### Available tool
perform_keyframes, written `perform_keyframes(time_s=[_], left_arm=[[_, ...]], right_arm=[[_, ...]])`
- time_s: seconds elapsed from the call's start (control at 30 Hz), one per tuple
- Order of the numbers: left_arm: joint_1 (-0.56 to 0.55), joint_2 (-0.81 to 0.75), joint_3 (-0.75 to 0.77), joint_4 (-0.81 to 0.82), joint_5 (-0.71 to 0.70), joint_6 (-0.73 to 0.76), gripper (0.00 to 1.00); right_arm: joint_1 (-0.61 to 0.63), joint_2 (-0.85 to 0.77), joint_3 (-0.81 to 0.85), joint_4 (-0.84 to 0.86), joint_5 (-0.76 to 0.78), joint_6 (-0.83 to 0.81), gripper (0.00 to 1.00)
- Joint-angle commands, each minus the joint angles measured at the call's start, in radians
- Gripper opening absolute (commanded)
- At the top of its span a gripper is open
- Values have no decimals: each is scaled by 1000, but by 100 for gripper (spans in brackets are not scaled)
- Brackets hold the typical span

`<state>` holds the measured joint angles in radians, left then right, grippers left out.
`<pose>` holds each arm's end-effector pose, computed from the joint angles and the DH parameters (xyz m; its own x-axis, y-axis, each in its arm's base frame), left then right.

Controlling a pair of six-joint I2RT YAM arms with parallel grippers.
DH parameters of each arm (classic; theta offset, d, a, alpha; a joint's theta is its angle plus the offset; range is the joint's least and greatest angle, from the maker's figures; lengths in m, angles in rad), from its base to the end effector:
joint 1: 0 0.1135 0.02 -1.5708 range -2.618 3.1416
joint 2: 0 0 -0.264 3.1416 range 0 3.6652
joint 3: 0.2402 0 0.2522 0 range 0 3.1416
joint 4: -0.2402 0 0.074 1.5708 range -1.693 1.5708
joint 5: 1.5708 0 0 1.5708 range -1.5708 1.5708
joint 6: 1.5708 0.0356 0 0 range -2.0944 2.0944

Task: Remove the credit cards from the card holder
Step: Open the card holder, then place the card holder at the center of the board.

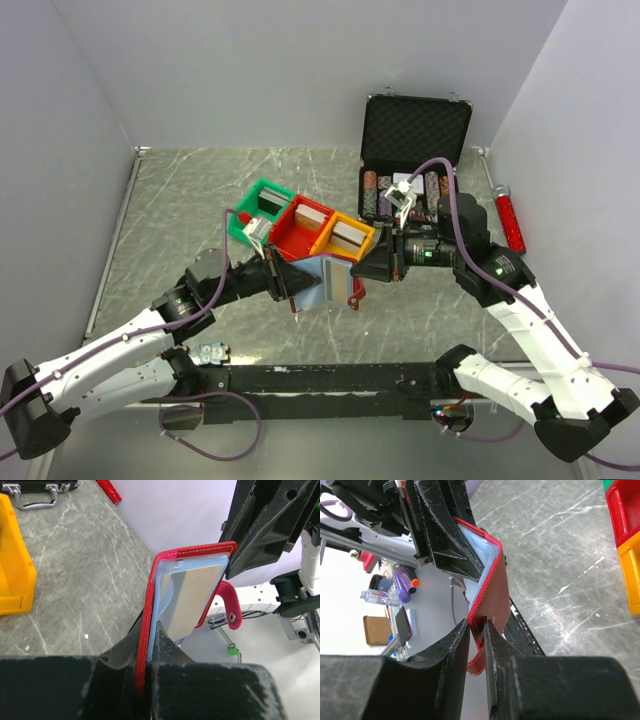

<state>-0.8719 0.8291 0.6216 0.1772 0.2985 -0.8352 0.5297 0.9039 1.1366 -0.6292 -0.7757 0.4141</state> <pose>0.1218 -0.1611 0.3131 -0.6958 -0.2735 -0.6641 0.6035 0.2788 -0.7471 0.1366 0.1089 0.3974 -0.6745 -0.0620 -0.7356 -0.7064 0.3438 0.6187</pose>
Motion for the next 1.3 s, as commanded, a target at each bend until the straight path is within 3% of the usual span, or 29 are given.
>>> perform_keyframes(time_s=[0.0, 0.2, 0.27, 0.33, 0.43, 0.7, 0.8, 1.17, 1.27], left_arm=[[-4, -15, 12, 82, 17, -21, 1], [-4, -7, 7, 102, 31, -30, 1], [-4, -5, 6, 108, 36, -31, 1], [-3, -8, 6, 102, 34, -31, 1], [-3, -24, 6, 59, 11, -21, 1], [-3, -44, 24, -134, -79, -4, 1], [-4, -10, 40, -215, -90, 11, 1], [-4, 232, -75, 71, 25, -36, 1], [-3, 304, -88, 125, 30, -31, 1]], right_arm=[[-4, 0, -17, 6, 4, -14, 25], [-4, 9, -20, -9, 12, -24, 24], [-2, 12, -23, -17, 29, -32, 20], [-4, 12, -28, -36, 55, -38, 10], [-4, 6, -32, -84, 121, -63, 9], [-19, -26, -21, -225, 308, -126, 19], [-19, -48, -9, -225, 331, -124, 29], [-19, -103, -98, -97, 222, -83, 34], [-17, -100, -156, -35, 193, -61, 29]])
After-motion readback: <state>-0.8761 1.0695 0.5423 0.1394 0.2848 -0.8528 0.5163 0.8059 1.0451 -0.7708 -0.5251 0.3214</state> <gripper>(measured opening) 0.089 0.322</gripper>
